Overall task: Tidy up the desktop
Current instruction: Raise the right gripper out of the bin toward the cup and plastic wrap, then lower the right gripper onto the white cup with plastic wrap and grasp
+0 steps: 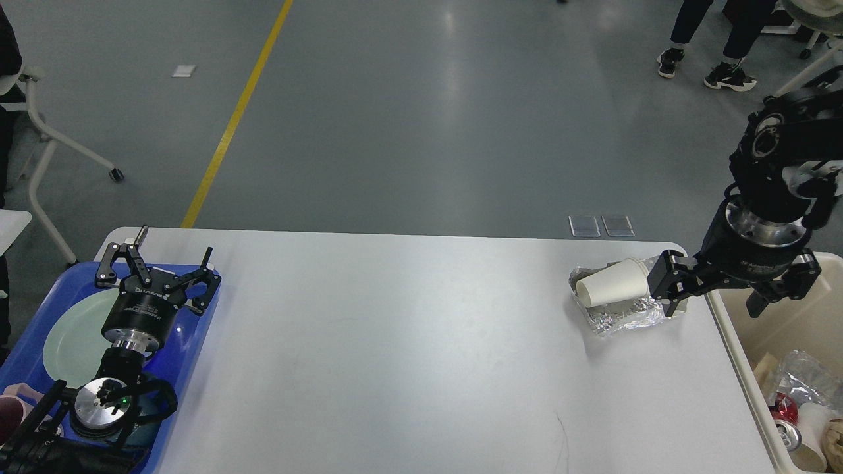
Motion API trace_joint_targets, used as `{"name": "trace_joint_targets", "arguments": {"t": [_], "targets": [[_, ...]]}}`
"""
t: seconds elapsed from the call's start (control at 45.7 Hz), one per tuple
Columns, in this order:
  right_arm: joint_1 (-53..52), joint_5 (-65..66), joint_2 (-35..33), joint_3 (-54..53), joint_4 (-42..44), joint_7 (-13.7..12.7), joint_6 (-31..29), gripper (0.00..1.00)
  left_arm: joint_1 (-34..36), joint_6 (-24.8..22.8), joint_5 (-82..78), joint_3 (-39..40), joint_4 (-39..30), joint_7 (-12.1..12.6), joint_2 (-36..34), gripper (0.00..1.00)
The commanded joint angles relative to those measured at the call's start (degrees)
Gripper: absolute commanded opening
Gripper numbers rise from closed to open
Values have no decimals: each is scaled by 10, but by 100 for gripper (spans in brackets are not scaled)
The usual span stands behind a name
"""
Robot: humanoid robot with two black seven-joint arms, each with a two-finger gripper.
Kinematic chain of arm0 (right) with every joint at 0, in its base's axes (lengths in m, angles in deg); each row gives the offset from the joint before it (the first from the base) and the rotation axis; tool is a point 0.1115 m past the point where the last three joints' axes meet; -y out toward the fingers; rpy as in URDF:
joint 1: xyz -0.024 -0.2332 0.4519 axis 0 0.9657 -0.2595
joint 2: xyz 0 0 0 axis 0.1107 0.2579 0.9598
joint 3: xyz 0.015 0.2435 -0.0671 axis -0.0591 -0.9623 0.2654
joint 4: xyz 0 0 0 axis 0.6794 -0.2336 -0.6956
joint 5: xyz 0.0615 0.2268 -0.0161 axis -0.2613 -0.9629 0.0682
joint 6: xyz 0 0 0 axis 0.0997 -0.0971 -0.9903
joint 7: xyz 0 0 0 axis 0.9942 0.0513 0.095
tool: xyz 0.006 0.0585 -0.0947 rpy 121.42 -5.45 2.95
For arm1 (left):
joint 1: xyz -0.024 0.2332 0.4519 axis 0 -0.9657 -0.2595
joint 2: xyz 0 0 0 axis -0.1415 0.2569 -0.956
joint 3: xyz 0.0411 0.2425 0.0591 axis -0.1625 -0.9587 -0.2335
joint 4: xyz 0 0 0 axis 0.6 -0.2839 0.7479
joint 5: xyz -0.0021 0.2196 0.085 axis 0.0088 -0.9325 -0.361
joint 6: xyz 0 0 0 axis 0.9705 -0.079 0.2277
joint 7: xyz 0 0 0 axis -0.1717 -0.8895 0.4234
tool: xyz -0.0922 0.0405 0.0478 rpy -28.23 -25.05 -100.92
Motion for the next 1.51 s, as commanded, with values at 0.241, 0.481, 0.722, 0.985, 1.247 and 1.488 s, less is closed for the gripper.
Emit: {"name": "trace_joint_targets", "arguments": {"t": [0.241,0.481,0.722,0.985,1.247,1.488], "targets": [[-122,-43,56,174,-56,282,4,100,0,0,-1,0,0,0,0,97],[-123,-54,53,172,-52,273,3,100,0,0,-1,0,0,0,0,97],[-73,-77,22,158,-37,274,70,100,0,0,0,0,0,1,0,97],[97,-96,15,132,35,273,238,100,0,0,0,0,0,0,0,97],[321,-214,60,69,263,209,256,100,0,0,-1,0,0,1,0,97],[480,-251,109,21,446,187,256,100,0,0,0,0,0,1,0,97]]}}
